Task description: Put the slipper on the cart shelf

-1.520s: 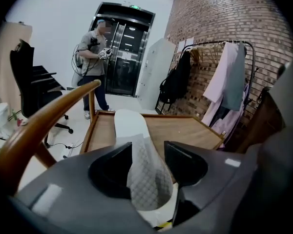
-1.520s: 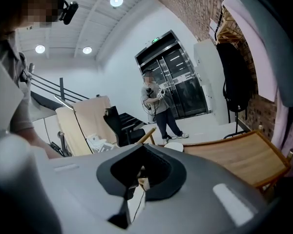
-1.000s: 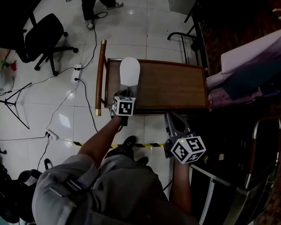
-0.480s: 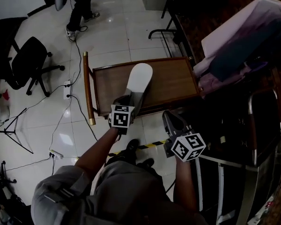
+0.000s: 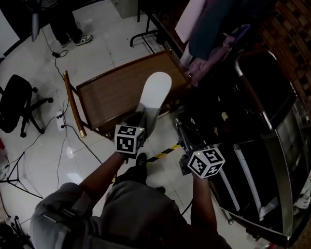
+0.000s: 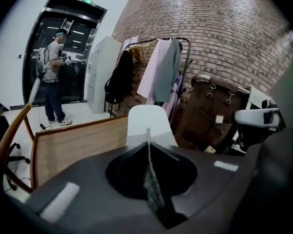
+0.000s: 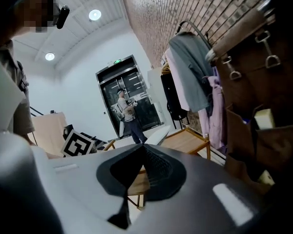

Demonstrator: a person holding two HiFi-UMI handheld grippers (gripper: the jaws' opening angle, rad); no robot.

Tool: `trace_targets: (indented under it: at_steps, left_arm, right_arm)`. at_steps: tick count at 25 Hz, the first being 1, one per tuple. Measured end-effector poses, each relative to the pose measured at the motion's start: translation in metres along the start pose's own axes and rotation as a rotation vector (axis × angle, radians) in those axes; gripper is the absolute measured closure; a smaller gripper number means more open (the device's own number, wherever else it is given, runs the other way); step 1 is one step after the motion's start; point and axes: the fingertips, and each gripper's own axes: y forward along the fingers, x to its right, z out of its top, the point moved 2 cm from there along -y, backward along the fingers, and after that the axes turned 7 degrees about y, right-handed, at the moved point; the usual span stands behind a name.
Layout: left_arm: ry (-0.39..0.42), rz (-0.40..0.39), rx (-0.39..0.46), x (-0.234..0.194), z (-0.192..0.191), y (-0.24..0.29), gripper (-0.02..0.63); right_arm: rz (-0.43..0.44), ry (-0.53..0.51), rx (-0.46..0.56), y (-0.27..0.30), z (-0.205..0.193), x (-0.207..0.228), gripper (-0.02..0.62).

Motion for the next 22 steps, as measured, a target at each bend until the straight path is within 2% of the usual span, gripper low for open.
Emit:
trace_targets:
  at_steps: [6, 11, 16, 22]
  left_arm:
    - [0.051, -0.124, 0.021, 0.107, -0.006, -0.038, 0.588]
    - [0.099, -0.202, -0.011, 0.186, -0.04, -0.068, 0.588]
    - [0.185, -0.304, -0.076, 0.252, -0.077, -0.084, 0.588]
    - [0.272, -0.431, -0.102, 0.328, -0.09, -0.084, 0.588]
  right_arm:
    - [-0.068, 0.042, 0.086, -0.101, -0.018, 0.01, 0.595]
    - [-0.123, 0.088, 0.164, -0.182, -0.039, 0.019, 0.595]
    - [-0.2, 0.122, 0.248, -0.251, -0.054, 0.03, 0.595]
    - [-0.319, 0.154, 0.334, -0.329, -0.066, 0.048, 0.595]
